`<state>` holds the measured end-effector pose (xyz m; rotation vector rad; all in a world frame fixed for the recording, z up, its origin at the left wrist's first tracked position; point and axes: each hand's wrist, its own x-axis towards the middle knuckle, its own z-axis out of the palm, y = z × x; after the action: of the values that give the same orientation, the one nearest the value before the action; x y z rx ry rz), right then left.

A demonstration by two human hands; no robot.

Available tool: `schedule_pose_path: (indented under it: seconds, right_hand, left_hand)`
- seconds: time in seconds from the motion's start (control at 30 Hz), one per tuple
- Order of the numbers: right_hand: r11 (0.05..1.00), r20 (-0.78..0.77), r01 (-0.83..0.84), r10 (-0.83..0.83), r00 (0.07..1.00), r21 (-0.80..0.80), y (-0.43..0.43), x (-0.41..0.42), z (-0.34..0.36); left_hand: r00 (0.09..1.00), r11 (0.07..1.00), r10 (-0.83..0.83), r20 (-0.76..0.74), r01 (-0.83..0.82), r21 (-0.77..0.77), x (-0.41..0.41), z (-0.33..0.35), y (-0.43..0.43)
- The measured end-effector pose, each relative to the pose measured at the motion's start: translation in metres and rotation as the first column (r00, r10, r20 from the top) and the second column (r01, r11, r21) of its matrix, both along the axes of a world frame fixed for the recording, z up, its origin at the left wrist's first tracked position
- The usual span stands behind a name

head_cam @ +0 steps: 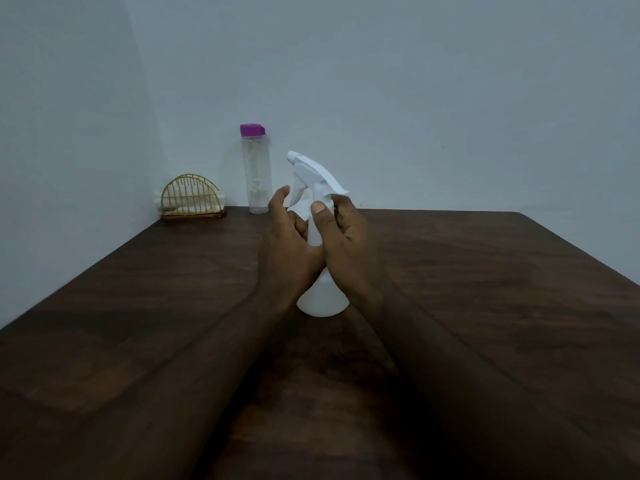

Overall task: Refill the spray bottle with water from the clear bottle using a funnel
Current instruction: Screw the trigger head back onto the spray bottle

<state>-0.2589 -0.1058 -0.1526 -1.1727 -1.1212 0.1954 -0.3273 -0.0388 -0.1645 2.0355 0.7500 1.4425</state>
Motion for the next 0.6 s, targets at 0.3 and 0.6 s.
schedule_pose_path:
  seconds: [0.3, 0.6]
  right_hand:
    - [0.999, -0.066, 0.048, -0.048, 0.997, 0.001, 0.0053, -0.0032, -0.0024]
    - [0.997, -0.027, 0.055, -0.057, 0.998, -0.059, 0.0039, -0.0041, 0.0003]
  left_hand:
    - [1.0, 1.0, 0.004, 0.022, -0.004, -0.008, -0.0001, -0.001, 0.0001]
    - [1.0, 0.999, 0.005, 0.019, -0.004, -0.033, -0.0025, 0.0007, -0.0023]
